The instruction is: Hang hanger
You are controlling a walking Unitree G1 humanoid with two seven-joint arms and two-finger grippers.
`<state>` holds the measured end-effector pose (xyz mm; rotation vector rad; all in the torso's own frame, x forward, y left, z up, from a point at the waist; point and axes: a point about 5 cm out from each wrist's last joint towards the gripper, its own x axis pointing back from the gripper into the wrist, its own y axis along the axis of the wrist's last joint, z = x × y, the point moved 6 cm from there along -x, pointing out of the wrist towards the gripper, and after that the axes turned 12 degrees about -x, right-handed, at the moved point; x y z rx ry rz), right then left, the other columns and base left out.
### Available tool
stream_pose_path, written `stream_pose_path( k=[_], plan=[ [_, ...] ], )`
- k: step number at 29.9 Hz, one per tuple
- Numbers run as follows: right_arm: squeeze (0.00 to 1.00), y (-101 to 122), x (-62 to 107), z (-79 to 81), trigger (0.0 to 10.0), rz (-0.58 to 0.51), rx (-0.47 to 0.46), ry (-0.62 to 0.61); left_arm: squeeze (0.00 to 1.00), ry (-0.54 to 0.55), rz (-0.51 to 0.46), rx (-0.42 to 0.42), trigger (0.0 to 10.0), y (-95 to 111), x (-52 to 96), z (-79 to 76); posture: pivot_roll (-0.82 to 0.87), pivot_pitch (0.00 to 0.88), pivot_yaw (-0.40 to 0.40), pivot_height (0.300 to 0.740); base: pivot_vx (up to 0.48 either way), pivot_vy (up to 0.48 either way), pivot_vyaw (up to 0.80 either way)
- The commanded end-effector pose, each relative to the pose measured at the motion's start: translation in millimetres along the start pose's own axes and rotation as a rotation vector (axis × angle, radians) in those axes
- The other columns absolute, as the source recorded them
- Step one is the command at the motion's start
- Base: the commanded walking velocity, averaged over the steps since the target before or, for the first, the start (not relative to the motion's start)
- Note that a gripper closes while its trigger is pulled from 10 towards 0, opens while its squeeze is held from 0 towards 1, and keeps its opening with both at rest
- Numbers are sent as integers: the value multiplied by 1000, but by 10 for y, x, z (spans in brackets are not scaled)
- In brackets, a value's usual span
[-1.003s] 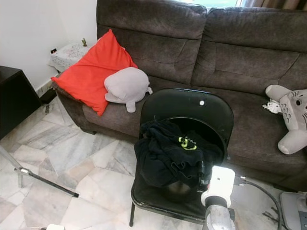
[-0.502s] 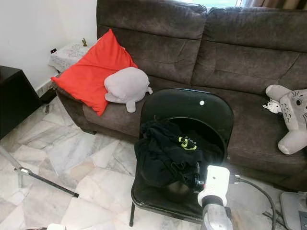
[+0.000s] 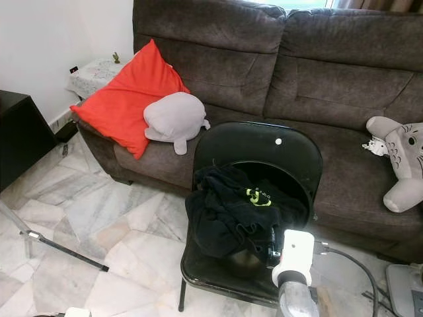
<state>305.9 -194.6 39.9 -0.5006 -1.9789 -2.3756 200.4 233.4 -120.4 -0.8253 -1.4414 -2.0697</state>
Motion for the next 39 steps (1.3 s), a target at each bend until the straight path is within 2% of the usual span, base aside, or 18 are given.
stream_pose_path(
  k=[1, 6, 17, 25, 33, 36, 39],
  plan=[
    [0, -47, 9, -49, 10000, 13, -12, -26, 0, -4, 14, -13, 10000, -50, 16, -11, -7, 84, 46, 740, 0, 0, 0],
    [0, 52, 21, -84, 10000, -41, -47, -55, 0, -3, 15, -15, 10000, -56, 20, 7, -7, 81, 47, 740, 0, 0, 0],
    [0, 102, -20, -75, 10000, -57, -64, -51, 0, 0, 27, -15, 10000, -83, 27, 56, -7, 76, 49, 740, 0, 0, 0],
    [0, 13, -84, -6, 10000, 10, -27, -9, 0, -10, 31, -19, 10000, -76, 20, 57, -6, 74, 50, 740, 0, 0, 0],
    [0, -74, -90, -45, 10000, 60, -16, -38, 0, -31, 18, -33, 10000, -26, 1, 14, -9, 76, 52, 740, 0, 0, 0],
    [0, -37, -103, -56, 10000, 44, -15, -40, 0, -36, 15, -36, 10000, -20, -1, -3, -8, 77, 53, 740, 0, 0, 0],
    [0, 105, -144, -64, 10000, -13, -13, -43, 0, -40, 16, -37, 10000, -19, -2, -15, -9, 78, 54, 740, 0, 0, 0]
  ],
)
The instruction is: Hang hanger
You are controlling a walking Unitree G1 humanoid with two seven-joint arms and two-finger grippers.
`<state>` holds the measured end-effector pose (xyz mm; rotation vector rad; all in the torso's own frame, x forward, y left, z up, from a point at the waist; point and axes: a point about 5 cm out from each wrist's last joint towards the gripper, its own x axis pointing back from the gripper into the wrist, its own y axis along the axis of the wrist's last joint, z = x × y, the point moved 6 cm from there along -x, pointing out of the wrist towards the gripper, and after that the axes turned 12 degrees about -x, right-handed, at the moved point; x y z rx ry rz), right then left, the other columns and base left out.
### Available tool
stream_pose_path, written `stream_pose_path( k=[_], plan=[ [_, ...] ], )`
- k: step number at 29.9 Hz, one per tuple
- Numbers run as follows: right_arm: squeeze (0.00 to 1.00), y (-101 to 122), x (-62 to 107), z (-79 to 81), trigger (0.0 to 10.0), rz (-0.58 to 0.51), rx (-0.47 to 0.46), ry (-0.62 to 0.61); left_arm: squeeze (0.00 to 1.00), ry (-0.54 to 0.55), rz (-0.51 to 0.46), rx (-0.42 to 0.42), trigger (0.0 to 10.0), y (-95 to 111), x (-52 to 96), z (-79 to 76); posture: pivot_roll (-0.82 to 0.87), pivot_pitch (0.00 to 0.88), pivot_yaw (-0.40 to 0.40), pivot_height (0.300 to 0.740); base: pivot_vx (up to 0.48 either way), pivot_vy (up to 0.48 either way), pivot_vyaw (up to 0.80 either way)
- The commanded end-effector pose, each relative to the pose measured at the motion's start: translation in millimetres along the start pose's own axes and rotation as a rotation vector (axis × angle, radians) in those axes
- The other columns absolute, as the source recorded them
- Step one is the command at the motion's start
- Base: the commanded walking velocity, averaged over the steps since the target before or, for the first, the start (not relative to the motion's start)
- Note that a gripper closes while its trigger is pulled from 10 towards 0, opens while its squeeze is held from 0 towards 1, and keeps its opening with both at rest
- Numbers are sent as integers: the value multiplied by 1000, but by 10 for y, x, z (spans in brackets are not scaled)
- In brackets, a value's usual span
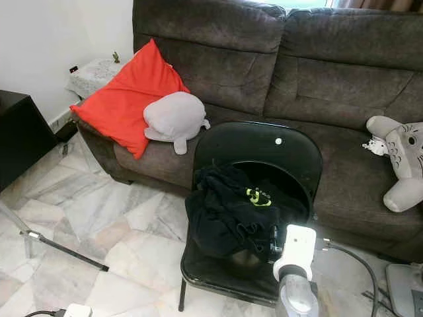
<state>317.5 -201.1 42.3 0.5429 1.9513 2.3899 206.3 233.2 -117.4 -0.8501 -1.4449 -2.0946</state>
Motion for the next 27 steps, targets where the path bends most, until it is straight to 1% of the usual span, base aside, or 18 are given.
stream_pose_path(
  k=[1, 3, 5, 10, 11, 12, 17, 20, 21, 23, 25, 27],
  plan=[
    [0, 100, -43, -24, 10000, -41, 19, -8, 0, -19, 30, -19, 10000, -79, 19, -38, -9, 78, 54, 740, 0, 0, 0],
    [0, 168, -62, -10, 10000, -67, 30, 0, 0, -19, 30, -19, 10000, -80, 19, -42, -9, 79, 54, 740, 0, 0, 0],
    [0, 229, -92, 8, 10000, -80, 15, 6, 0, -20, 29, -21, 10000, -79, 19, -47, -10, 79, 54, 740, 0, 0, 0],
    [0, 85, -135, -22, 10000, 16, 49, -16, 0, -24, 29, -21, 10000, -75, 16, -53, -13, 81, 56, 740, 0, 0, 0],
    [0, 35, -140, -34, 10000, 47, 58, -22, 0, -25, 31, -21, 10000, -78, 17, -53, -14, 81, 56, 740, 0, 0, 0],
    [0, -78, -142, -71, 10000, 114, 71, -38, 0, -27, 41, -20, 10000, -99, 20, -54, -14, 82, 56, 740, 0, 0, 0],
    [0, -134, -137, -83, 10000, 157, 65, -33, 0, -31, 64, -20, 10000, -145, 26, -69, -16, 81, 57, 740, 0, 0, 0],
    [0, -35, -150, -68, 10000, 108, 48, -25, 0, -32, 70, -19, 10000, -157, 28, -75, -17, 82, 57, 740, 0, 0, 0],
    [0, -35, -150, -68, 10000, 108, 48, -25, 0, -32, 70, -19, 10000, -157, 28, -75, -17, 82, 57, 740, 0, 0, 0],
    [0, 101, -164, -37, 10000, 38, 35, -9, 0, -32, 74, -19, 10000, -164, 28, -78, -19, 82, 58, 740, 0, 0, 0],
    [0, 207, -170, -17, 10000, -12, 55, 0, 0, -33, 79, -20, 10000, -172, 29, -78, -18, 82, 59, 740, 0, 0, 0],
    [0, 204, -176, -35, 10000, -7, 64, -14, 0, -32, 84, -20, 10000, -179, 31, -72, -17, 82, 60, 740, 0, 0, 0]
  ],
)
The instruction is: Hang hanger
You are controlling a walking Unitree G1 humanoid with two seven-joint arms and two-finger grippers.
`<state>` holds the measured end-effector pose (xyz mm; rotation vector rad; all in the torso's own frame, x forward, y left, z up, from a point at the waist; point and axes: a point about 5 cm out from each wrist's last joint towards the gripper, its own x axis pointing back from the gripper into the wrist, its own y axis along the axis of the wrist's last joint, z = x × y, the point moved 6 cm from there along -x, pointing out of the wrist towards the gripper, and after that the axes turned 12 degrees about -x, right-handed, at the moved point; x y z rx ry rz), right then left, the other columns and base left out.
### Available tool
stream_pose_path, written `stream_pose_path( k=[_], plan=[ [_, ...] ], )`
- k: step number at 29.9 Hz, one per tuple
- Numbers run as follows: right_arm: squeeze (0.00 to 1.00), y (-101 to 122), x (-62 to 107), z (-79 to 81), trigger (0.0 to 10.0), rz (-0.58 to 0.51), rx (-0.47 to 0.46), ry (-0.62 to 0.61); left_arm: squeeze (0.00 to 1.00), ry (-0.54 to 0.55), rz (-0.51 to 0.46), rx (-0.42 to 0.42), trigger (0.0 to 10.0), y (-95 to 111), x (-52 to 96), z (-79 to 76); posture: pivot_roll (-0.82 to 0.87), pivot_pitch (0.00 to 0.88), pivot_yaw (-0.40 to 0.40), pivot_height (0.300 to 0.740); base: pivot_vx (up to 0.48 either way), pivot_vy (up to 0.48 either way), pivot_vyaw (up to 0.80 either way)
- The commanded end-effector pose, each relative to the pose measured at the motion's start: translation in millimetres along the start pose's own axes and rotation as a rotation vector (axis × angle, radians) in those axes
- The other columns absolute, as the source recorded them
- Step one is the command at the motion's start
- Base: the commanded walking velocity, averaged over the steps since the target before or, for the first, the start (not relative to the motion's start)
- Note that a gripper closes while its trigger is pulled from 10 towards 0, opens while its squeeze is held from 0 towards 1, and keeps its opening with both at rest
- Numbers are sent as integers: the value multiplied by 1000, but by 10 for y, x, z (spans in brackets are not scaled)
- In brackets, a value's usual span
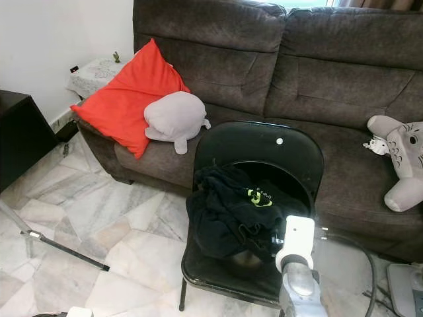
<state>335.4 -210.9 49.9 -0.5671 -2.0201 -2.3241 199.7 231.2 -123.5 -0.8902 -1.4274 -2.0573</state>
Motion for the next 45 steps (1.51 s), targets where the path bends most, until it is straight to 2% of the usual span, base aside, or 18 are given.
stream_pose_path(
  k=[1, 3, 4, 5, 6, 8, 10, 21, 24, 25, 26, 27, 28, 45],
  plan=[
    [0, 58, -8, -19, 10000, -16, 0, -16, 0, -15, 43, -24, 10000, -105, 22, -21, -17, 82, 60, 740, 0, 0, 0],
    [0, 13, -19, -50, 10000, 8, 9, -32, 0, -15, 45, -25, 10000, -109, 22, -15, -15, 83, 62, 740, 0, 0, 0],
    [0, -87, -38, -101, 10000, 64, 30, -56, 0, -14, 49, -25, 10000, -119, 25, -4, -17, 83, 63, 740, 0, 0, 0],
    [0, -87, -38, -101, 10000, 64, 30, -56, 0, -14, 49, -25, 10000, -119, 25, -4, -17, 83, 63, 740, 0, 0, 0],
    [0, -168, -52, -120, 10000, 109, 39, -61, 0, -14, 52, -25, 10000, -125, 27, 4, -20, 83, 64, 740, 0, 0, 0],
    [0, -205, -67, -123, 10000, 126, 52, -58, 0, -15, 56, -26, 10000, -135, 30, 7, -20, 83, 64, 740, 0, 0, 0],
    [0, -217, -97, -92, 10000, 136, 25, -40, 0, -17, 67, -26, 10000, -163, 38, 13, -20, 81, 67, 740, 0, 0, 0],
    [0, 52, -213, 93, 10000, 40, -24, 36, 0, -14, 97, -29, 10000, -241, 63, 49, -10, 70, 69, 740, 0, 0, 0],
    [0, 13, -212, 100, 10000, 60, -16, 40, 0, -14, 104, -32, 10000, -252, 64, 50, -13, 68, 70, 740, 0, 0, 0],
    [0, -86, -208, 83, 8863, 102, 5, 34, 0, -16, 108, -35, 10000, -255, 63, 48, -13, 67, 70, 740, 0, 0, 0],
    [0, -141, -204, 80, 8863, 125, 13, 35, 0, -16, 110, -35, 10000, -254, 61, 47, -13, 66, 70, 740, 0, 0, 0],
    [0, -175, -199, 78, 3373, 137, 18, 36, 0, -17, 110, -36, 10000, -252, 60, 46, -13, 66, 70, 740, 0, 0, 0],
    [0, -184, -196, 76, 0, 138, 18, 36, 0, -18, 111, -36, 10000, -250, 58, 44, -11, 64, 70, 740, 0, 0, 0],
    [0, -131, -231, 88, 0, 116, 10, 36, 0, -40, 108, -42, 10000, -239, 51, -10, -9, 60, 70, 740, 0, 0, 0]
  ],
)
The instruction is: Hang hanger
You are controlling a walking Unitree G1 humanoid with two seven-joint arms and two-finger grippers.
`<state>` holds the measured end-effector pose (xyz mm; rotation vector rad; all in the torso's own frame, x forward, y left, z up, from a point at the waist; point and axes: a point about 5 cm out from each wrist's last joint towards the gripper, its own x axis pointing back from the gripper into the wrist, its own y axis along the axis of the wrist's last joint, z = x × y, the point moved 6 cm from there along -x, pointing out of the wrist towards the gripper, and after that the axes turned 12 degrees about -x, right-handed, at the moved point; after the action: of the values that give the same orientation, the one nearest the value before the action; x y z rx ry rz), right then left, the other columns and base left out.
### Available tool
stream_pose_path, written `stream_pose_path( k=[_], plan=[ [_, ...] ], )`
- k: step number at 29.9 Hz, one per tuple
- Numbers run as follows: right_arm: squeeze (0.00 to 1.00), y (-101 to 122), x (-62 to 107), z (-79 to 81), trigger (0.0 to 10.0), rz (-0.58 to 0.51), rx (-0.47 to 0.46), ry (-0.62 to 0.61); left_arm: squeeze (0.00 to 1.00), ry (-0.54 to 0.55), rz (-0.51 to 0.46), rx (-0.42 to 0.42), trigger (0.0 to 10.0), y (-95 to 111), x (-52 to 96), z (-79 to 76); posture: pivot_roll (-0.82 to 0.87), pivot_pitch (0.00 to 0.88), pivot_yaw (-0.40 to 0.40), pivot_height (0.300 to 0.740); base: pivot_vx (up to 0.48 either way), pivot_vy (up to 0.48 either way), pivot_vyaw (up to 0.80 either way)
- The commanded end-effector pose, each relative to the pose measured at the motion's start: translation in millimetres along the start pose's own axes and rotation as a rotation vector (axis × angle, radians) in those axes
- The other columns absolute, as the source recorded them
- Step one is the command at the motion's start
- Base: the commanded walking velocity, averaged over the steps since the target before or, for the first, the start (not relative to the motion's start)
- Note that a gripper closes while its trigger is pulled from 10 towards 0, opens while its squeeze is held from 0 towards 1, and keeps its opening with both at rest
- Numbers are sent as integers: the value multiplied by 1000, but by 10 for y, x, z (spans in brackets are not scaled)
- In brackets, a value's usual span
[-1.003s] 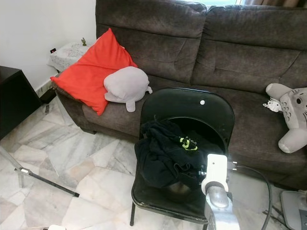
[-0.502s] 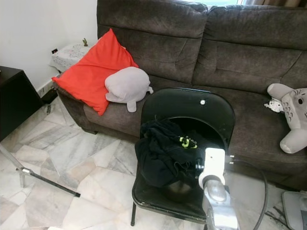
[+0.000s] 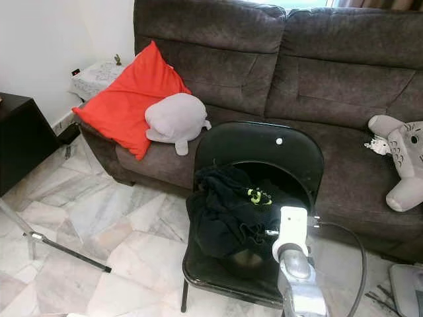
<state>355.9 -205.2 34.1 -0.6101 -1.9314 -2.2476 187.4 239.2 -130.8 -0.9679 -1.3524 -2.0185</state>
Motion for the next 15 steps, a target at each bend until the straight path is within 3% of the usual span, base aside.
stream_pose_path(
  k=[1, 15],
  plan=[
    [0, -18, -11, -5, 0, 10, 2, -1, 0, -22, 27, -13, 10000, -84, 17, -49, -9, 60, 70, 740, 0, 0, 0],
    [0, 35, -41, -17, 0, 2, 0, -11, 0, -30, 33, -15, 10000, -103, 21, -67, -8, 65, 71, 740, 0, 0, 0]
  ],
)
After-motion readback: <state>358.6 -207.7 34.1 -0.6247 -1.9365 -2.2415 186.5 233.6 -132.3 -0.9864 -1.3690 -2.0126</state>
